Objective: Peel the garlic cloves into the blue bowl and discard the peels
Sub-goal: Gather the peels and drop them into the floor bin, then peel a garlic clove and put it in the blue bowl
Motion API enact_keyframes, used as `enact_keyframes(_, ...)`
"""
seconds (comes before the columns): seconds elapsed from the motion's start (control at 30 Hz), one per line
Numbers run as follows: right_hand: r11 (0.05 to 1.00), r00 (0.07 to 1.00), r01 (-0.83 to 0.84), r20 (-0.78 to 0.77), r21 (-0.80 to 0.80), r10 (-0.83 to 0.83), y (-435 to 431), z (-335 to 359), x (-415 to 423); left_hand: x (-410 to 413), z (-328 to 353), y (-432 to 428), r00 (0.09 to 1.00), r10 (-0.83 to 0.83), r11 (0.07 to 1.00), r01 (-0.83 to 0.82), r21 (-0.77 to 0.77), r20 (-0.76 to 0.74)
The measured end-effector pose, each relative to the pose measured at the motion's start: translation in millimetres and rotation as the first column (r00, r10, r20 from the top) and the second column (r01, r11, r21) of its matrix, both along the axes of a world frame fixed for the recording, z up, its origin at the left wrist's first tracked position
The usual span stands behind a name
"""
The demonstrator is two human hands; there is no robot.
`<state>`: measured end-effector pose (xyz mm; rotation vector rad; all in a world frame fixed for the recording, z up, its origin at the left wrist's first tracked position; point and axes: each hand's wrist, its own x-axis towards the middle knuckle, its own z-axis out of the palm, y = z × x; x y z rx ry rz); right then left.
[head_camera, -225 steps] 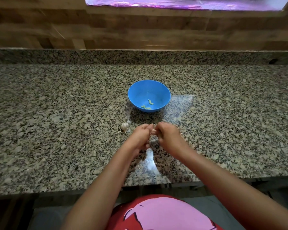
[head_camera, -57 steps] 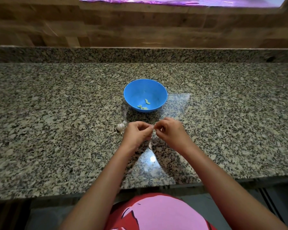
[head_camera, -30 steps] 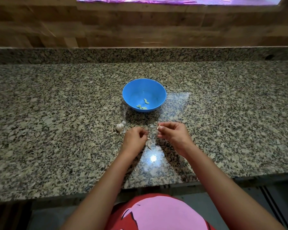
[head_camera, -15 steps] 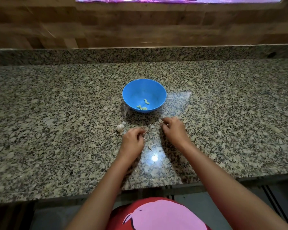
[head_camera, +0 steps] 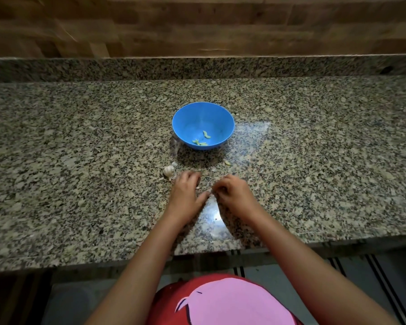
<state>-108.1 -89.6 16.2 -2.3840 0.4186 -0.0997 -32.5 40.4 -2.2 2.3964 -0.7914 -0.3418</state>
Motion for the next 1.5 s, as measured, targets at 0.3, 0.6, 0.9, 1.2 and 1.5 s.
enact_keyframes(0.3, 0.920, 0.948, 0.303, 0.017, 0.250, -0.317, -25, 4, 5, 11, -13, -39, 0.931, -0.283, 0.924, 0.199, 0.327, 0.232)
enact_keyframes(0.6, 0.899, 0.970, 0.234, -0.024, 0.370, -0.243, -16, 14, -1, -29, -15, 3, 0.944, -0.052, 0.998, 0.057, -0.005, 0.325)
enact_keyframes(0.9, 0.741, 0.988, 0.148, -0.069, 0.655, -0.137, 32, 32, -2, -46, 20, 41, 0.784, 0.427, 0.712, -0.599, -0.366, -0.451)
enact_keyframes(1.2, 0.541, 0.949, -0.032, -0.144, 0.841, 0.280, 222, 24, 2, -107, 32, 216, 0.379, 0.305, -0.108, -0.898, -0.427, -0.874)
enact_keyframes(1.5, 0.475, 0.779, -0.116, -0.216, 0.872, 0.588, 472, -9, -63, -215, -7, 449, 0.106, 0.483, -0.452, -0.820, -0.351, -0.869)
